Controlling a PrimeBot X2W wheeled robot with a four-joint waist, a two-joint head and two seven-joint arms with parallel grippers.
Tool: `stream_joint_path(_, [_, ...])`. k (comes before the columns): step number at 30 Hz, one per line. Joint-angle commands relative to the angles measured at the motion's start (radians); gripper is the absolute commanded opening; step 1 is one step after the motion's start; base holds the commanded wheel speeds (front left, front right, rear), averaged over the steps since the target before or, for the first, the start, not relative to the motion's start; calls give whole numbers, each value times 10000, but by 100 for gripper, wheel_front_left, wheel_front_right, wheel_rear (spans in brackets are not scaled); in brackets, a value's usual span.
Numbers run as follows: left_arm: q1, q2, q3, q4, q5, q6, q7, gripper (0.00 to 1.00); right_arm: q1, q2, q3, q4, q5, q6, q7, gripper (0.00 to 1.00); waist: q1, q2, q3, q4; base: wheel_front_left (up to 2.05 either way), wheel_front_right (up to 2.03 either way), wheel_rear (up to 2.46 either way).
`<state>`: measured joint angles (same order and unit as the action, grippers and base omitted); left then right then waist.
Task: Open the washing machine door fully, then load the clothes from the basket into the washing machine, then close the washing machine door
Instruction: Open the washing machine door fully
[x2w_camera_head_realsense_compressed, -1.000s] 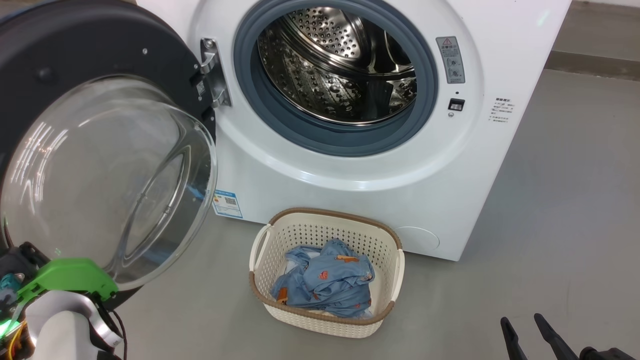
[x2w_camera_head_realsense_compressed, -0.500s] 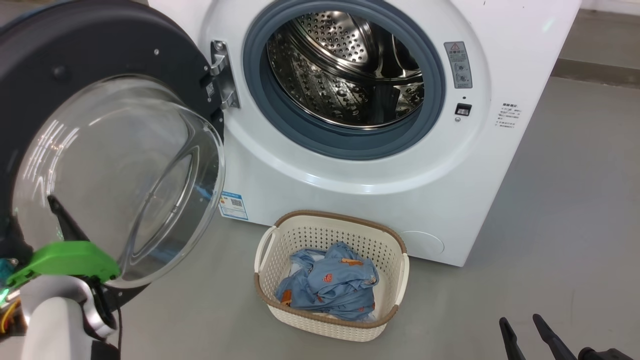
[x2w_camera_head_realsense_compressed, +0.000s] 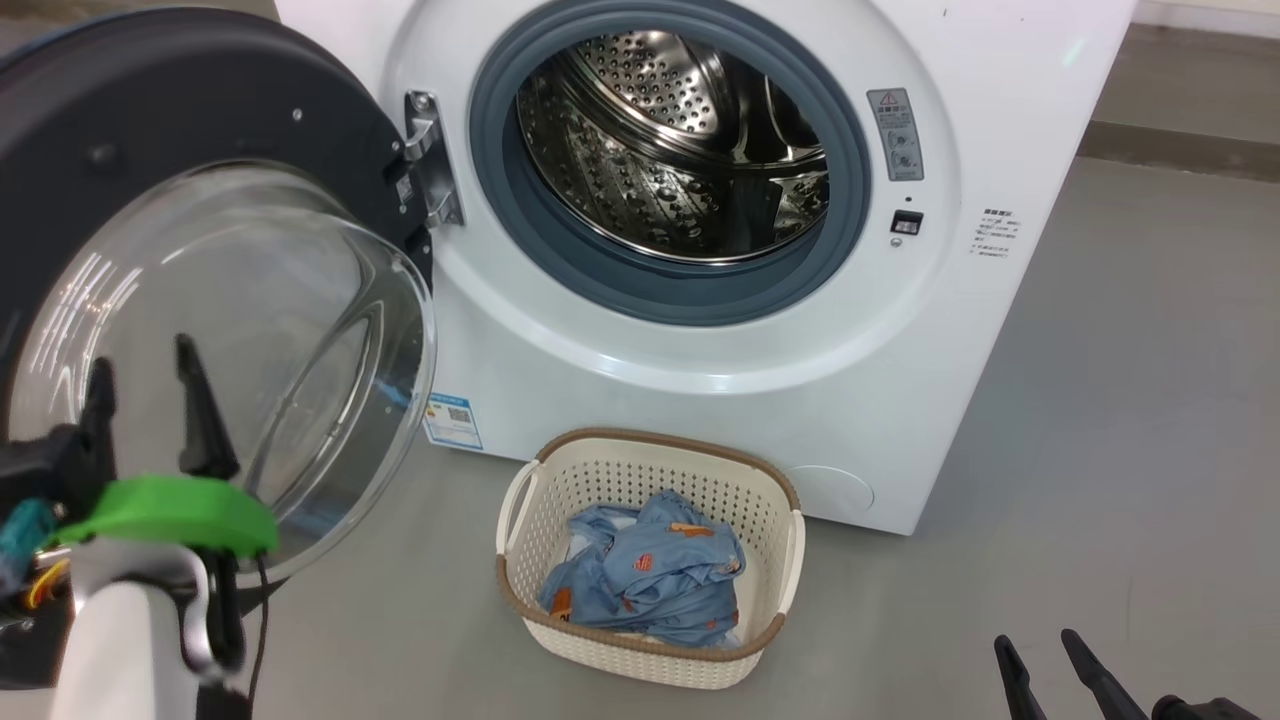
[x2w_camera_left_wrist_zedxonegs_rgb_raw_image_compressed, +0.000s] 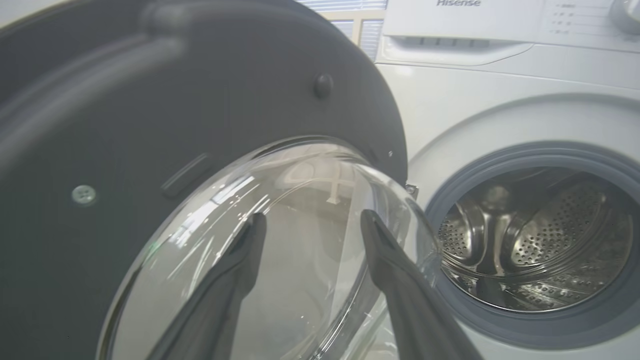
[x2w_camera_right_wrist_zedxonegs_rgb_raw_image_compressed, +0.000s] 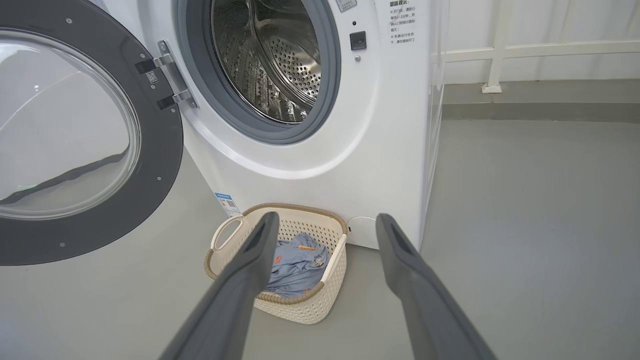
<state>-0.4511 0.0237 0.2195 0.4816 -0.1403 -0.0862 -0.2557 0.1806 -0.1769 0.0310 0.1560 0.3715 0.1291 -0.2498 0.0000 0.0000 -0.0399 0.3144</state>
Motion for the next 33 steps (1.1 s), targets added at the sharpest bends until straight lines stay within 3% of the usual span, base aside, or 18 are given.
stream_joint_path(1, [354, 396, 89, -702, -125, -193, -61, 100, -357, -133, 202, -221, 46, 16, -120, 100, 0, 0, -98, -64, 0, 0, 0])
stream_joint_path(7, [2390, 305, -1544, -3170, -656, -376, 511, 100, -449, -139, 185, -304, -19, 16, -120, 100, 0, 0, -53, -653, 0, 0, 0])
stream_joint_path(13, [3326, 272, -2643, -4667, -936, 166, 1354, 100, -521, -126, 187, -336, -38, 16, -120, 100, 0, 0, 53, -1341, 0, 0, 0])
stream_joint_path(19, [3602, 269, -3034, -5100, -1188, 404, 1627, 100, -563, -178, 163, -344, -38, 16, -120, 100, 0, 0, 136, -1913, 0, 0, 0])
stream_joint_path(33, [3942, 365, -3077, -4964, -1521, 242, 1238, 100, -561, -332, 150, -436, -18, 16, -120, 100, 0, 0, 291, -2340, 0, 0, 0])
